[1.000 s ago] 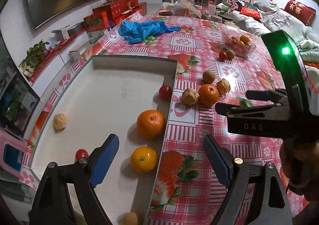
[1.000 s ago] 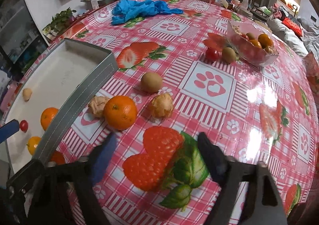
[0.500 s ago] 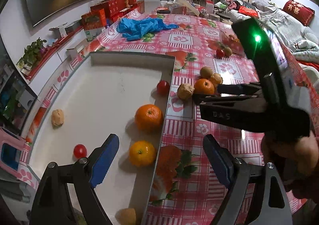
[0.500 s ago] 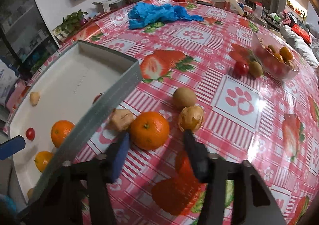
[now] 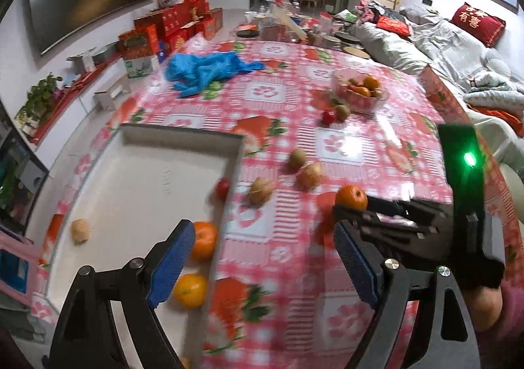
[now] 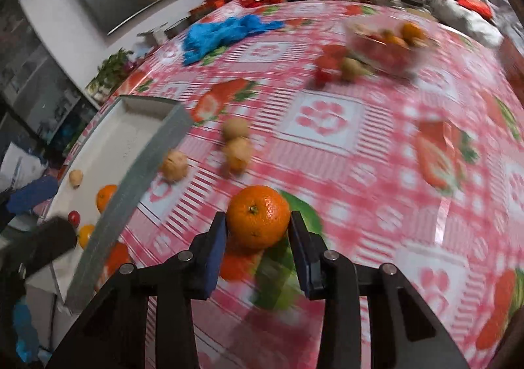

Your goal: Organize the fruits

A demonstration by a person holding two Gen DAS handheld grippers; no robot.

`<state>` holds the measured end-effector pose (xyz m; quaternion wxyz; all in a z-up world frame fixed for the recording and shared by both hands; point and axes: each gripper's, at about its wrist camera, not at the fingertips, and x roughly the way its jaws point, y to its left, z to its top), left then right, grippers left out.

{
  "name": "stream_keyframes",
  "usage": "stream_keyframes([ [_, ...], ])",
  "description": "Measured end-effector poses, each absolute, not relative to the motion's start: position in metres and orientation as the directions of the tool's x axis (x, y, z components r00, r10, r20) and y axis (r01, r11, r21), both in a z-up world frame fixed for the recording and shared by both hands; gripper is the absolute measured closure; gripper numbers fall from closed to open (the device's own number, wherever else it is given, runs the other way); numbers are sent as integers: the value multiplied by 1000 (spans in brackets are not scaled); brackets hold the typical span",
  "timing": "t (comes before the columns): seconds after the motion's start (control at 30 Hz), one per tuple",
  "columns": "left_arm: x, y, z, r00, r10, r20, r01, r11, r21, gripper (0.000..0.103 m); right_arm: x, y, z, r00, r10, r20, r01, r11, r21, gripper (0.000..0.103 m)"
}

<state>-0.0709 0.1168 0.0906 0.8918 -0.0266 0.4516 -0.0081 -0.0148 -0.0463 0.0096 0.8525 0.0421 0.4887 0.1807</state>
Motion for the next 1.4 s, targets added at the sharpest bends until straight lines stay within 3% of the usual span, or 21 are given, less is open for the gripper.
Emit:
stream_keyframes([
  [0.27,-31,75,64,565,-50,-824,34,999,-37,16,-51,-106,5,507,290,-812,-156,957,244,62],
  [0.6,12,59,29,545,-3,-839,2,1000,-2,17,-68,-114,3,540,267,-798,-149,964,222,62],
  [0.7,22,55,18,524,5,-852,-4,1000,3,35,-69,-115,3,542,270,-796,-150,963,225,62],
  [0.87,31,55,9,523,14,-852,-43,999,-10,36,-73,-113,2,551,265,-792,-154,964,215,62],
  [0.93,36,54,10,524,16,-851,-50,999,-12,42,-75,-112,2,554,257,-792,-158,966,204,62],
  [1.0,37,53,10,531,8,-847,-45,999,-19,61,-76,-112,2,557,258,-790,-160,966,203,62],
  [1.1,33,51,11,533,-3,-846,-25,999,-20,79,-78,-114,2,561,262,-785,-158,965,208,62],
  [1.4,-52,63,11,563,16,-826,-70,997,-29,79,-91,-110,2,584,229,-779,-163,973,164,62],
])
